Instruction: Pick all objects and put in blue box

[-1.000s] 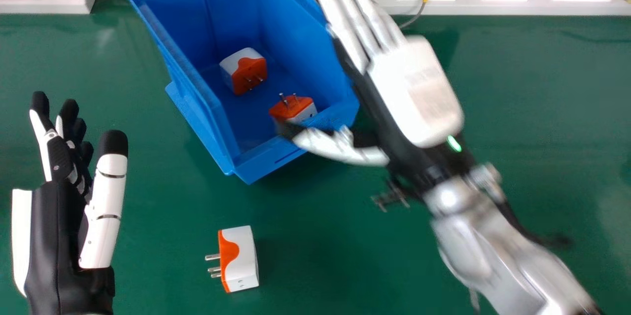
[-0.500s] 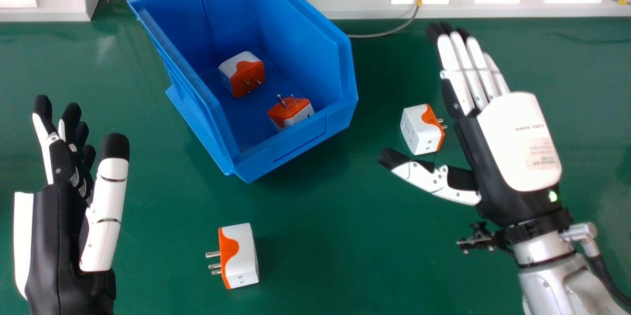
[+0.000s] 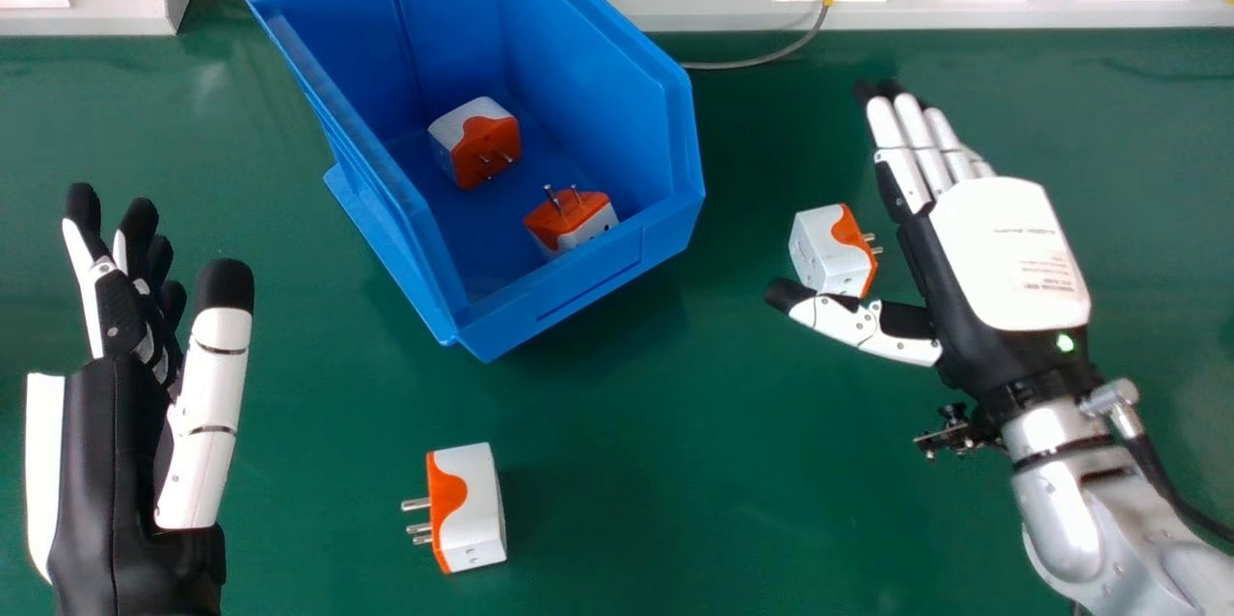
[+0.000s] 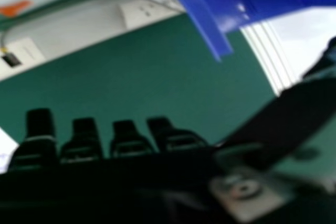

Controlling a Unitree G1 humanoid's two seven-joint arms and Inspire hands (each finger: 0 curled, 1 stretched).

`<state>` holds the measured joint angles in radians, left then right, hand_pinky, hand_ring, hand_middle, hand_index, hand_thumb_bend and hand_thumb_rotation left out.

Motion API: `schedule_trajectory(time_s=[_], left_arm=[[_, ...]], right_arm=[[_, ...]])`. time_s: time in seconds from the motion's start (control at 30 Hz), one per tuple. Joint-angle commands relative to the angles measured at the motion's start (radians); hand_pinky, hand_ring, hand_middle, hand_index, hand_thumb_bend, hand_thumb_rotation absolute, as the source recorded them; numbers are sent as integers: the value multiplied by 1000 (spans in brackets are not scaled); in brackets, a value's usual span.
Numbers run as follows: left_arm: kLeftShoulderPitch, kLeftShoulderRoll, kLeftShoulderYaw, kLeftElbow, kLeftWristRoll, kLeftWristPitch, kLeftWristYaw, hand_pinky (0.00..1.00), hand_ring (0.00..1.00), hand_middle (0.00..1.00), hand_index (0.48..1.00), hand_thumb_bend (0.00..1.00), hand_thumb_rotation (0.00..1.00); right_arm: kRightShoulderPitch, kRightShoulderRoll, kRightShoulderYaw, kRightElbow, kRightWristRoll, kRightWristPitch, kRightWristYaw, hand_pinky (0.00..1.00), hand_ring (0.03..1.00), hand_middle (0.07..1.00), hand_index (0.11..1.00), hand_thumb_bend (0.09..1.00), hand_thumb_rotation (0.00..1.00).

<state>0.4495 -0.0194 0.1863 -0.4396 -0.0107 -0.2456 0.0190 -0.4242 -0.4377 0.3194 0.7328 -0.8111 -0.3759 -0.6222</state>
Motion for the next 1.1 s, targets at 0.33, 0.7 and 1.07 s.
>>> schedule_trajectory(time_s=[0.33, 0.7, 1.07], left_arm=[[9, 23, 17, -41, -14, 4, -12, 1000, 1000, 1000, 1000, 626, 808], [17, 24, 28, -58, -18, 15, -18, 1000, 1000, 1000, 1000, 625, 807], [16, 32, 31, -54, -16, 16, -26, 1000, 1000, 1000, 1000, 624, 815]], right_arm=[[-224, 72, 132, 338, -32, 80, 5, 775, 892, 935, 918, 530, 770], [-290, 112, 171, 428, -2, 151, 70, 773, 884, 928, 920, 527, 762], [-320, 106, 164, 428, 6, 168, 55, 770, 882, 922, 919, 523, 752]])
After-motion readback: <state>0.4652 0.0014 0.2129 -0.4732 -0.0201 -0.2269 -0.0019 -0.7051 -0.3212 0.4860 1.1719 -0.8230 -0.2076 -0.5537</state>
